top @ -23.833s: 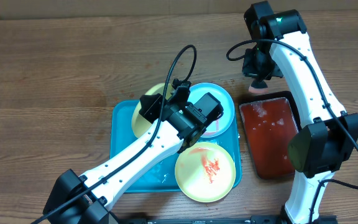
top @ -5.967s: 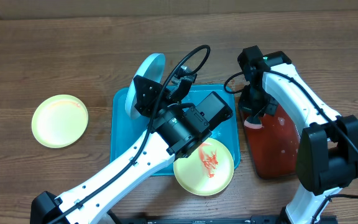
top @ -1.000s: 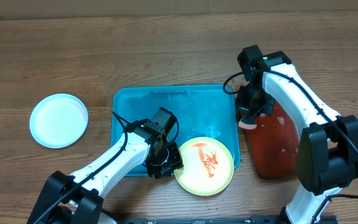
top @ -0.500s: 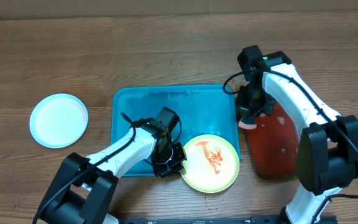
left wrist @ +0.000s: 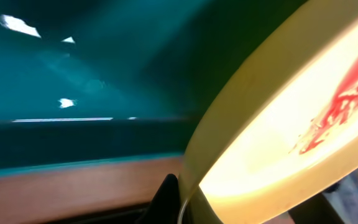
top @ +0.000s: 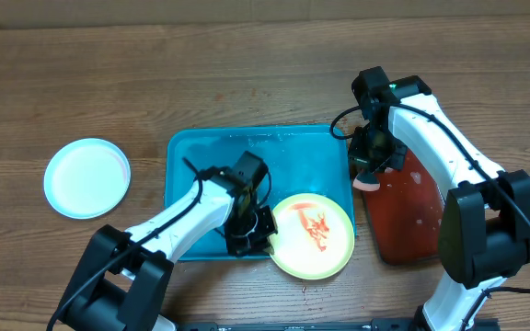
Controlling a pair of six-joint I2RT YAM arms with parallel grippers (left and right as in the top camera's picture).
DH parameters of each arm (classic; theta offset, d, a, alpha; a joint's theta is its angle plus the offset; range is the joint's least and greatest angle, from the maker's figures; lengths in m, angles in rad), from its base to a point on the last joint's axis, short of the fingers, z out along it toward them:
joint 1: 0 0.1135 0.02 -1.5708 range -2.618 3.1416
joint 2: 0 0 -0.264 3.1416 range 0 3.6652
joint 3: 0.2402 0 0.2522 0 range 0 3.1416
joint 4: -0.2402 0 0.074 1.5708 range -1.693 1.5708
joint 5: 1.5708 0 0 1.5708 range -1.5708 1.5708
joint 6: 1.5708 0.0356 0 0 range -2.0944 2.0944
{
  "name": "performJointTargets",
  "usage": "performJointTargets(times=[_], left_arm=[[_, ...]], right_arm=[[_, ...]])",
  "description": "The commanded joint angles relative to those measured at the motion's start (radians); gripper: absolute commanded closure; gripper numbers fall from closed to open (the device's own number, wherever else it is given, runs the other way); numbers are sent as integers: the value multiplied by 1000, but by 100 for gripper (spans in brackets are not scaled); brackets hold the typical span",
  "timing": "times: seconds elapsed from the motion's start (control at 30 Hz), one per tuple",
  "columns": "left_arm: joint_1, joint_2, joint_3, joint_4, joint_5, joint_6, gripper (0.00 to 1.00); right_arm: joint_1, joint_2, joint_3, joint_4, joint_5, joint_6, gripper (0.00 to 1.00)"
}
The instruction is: Clean dirty plates on tray and stack at the side
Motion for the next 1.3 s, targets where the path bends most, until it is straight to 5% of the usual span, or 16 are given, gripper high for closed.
performJointTargets(times=[0.0, 0.33, 0.93, 1.13, 1.27], left_arm=[[-6, 0, 128, -56, -151, 95, 96], [63, 8, 218, -88, -528, 256, 96], [184, 267, 207, 93, -354, 525, 96], [185, 281, 207, 128, -358, 529, 96], [185, 281, 207, 145, -359, 536, 96]], right_arm=[[-3, 0, 0, 6, -6, 0, 96], [-3, 0, 0, 10, -29, -34, 96], [48, 0, 8, 174, -365, -297, 96], [133, 0, 8, 281, -483, -294, 96], [204, 3, 5, 369, -513, -156, 96]])
